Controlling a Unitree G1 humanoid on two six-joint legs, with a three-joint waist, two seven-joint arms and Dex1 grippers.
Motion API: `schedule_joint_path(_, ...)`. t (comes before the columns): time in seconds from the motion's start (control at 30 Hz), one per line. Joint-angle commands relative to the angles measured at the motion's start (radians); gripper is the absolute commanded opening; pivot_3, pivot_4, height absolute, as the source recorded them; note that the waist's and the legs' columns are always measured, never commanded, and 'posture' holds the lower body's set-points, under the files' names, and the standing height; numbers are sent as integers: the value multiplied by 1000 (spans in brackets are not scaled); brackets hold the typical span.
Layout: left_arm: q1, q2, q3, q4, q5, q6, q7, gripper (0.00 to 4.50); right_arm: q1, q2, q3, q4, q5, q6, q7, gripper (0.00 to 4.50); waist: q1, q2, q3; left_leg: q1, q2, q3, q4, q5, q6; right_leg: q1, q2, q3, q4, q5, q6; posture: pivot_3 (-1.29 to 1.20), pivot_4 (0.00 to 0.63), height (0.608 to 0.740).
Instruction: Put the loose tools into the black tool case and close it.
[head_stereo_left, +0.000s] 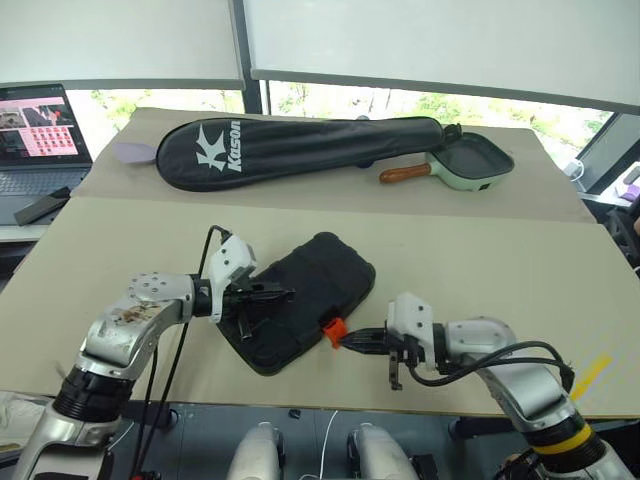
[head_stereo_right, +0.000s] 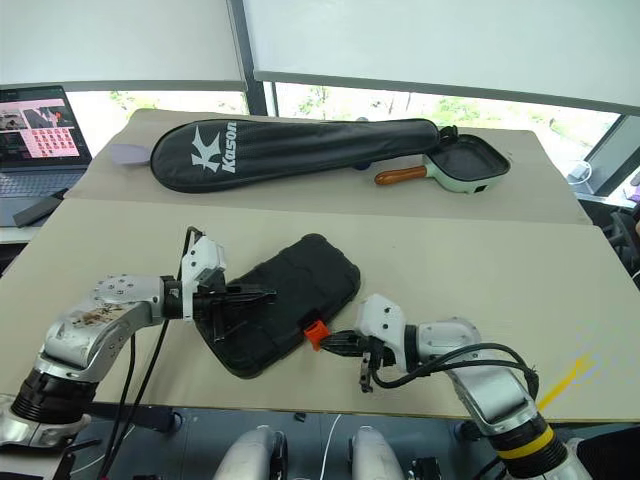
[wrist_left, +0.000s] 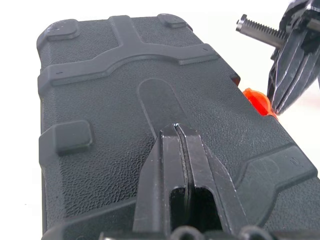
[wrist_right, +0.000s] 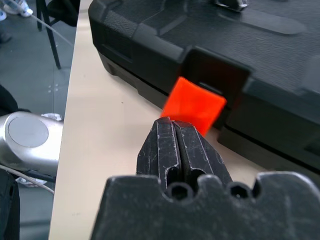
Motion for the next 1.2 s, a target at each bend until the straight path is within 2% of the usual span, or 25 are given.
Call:
schedule_joint_path(0.03,42,7,-36,13,24,19,-12,30,-28,32,8,22,-23,-46,-8,53,0,0,0,0,0,0,0,0,0,0,0,0,0,0,0,0,150,740)
schedule_joint_path(0.3,56,13,-32,15,30,21,-11,30,-36,94,-21,44,-24,-107,-31,53,-3,1,0,1,0,0,0,0,0,0,1,0,1,0,0,0,150,740)
schedule_joint_path(0.57,68,4,-40,27,42,10,-5,30,-35,105,-60,31,-11,-127,-44,53,-3,3,-2,2,1,0,0,0,0,1,1,0,1,0,0,0,150,740)
schedule_joint_path(0.7,70,5,-41,29,46,4,-6,30,-26,62,-121,-6,52,32,-66,53,-2,3,-2,2,1,1,0,0,0,1,1,0,1,0,0,0,150,740)
schedule_joint_path(0.77,68,5,-39,32,46,2,-7,0,-6,16,-158,-61,137,197,-64,597,-1,3,-2,2,1,1,0,0,0,1,0,0,1,0,0,0,150,740)
schedule_joint_path(0.8,68,5,-38,34,46,1,-8,0,5,-11,-157,-88,153,251,-60,802,-1,4,-2,2,1,0,0,0,0,1,0,0,1,0,0,0,150,740)
schedule_joint_path(0.87,66,6,-39,40,49,-3,-11,0,16,-31,-145,-137,171,341,-90,1482,-1,4,-2,2,1,0,0,0,0,1,0,0,1,0,0,0,150,740)
schedule_joint_path(1.0,63,4,-45,52,56,-10,-17,0,2,52,-155,-202,227,566,-263,2866,-3,7,-5,2,1,-1,0,0,0,1,1,0,1,0,-1,0,150,740)
schedule_joint_path(1.03,63,4,-47,52,56,-9,-18,0,-1,67,-157,-214,243,618,-286,3369,-3,8,-5,3,1,-1,0,0,0,2,1,0,1,0,-1,0,150,740)
schedule_joint_path(1.13,73,5,-55,44,52,-7,-21,0,-7,80,-142,-265,281,739,-327,4280,-2,8,-6,2,1,-1,0,0,0,2,0,0,0,0,-1,0,150,740)
schedule_joint_path(1.2,78,6,-57,41,52,-6,-22,0,-15,94,-144,-275,300,804,-362,4280,-2,8,-6,2,1,-2,0,0,0,1,0,0,0,0,-1,0,150,740)
